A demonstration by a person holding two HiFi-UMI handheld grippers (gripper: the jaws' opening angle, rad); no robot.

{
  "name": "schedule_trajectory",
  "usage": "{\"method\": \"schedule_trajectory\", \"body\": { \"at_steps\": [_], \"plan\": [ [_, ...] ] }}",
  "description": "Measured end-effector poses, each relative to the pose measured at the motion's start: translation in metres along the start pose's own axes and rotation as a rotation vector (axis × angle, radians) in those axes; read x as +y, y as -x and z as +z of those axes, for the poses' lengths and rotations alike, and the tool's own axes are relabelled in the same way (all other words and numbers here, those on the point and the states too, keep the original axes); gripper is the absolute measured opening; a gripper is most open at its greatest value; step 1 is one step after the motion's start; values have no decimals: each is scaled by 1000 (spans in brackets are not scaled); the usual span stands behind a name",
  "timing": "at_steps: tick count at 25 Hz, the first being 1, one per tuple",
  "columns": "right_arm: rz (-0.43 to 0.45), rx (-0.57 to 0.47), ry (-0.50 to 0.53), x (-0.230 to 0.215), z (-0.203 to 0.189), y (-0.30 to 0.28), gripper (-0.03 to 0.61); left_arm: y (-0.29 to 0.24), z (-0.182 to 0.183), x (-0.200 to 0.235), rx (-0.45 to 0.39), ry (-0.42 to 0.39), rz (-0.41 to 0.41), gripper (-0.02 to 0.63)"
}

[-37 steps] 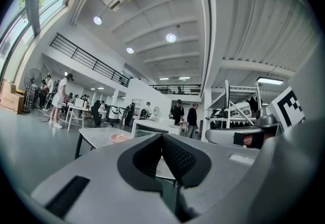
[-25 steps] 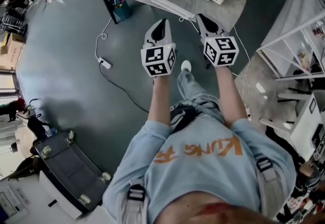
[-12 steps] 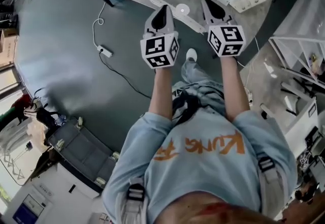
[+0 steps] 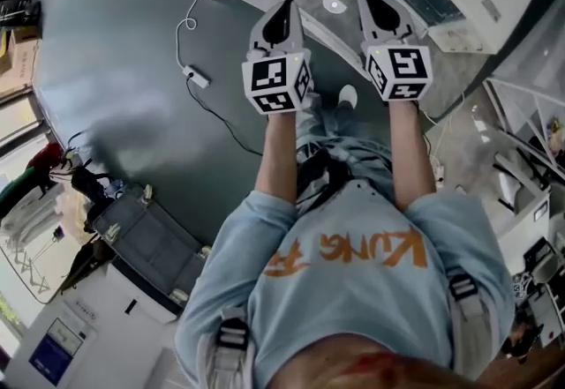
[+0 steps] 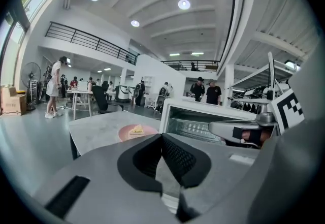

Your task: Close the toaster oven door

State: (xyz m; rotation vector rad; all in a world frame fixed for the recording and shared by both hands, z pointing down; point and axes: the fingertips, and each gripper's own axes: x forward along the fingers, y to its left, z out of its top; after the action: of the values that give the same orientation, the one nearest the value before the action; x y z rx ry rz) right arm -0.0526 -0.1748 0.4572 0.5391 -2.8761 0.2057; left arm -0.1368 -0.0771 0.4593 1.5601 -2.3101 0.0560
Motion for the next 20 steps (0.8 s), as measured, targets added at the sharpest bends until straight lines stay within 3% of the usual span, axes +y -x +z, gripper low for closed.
{"method": "schedule_trajectory", "body": {
  "at_steps": [6, 14, 20],
  "plan": [
    [-39, 68, 30, 2, -7, 5, -2, -19, 0, -8, 49, -41, -85, 2],
    [-72, 180, 23, 3, -62, -1, -3, -44, -58, -20, 253, -164, -233, 2],
    [-121, 225, 29, 13, -91, 3, -3, -46, -98, -27, 349, -326, -365, 2]
  ]
}}
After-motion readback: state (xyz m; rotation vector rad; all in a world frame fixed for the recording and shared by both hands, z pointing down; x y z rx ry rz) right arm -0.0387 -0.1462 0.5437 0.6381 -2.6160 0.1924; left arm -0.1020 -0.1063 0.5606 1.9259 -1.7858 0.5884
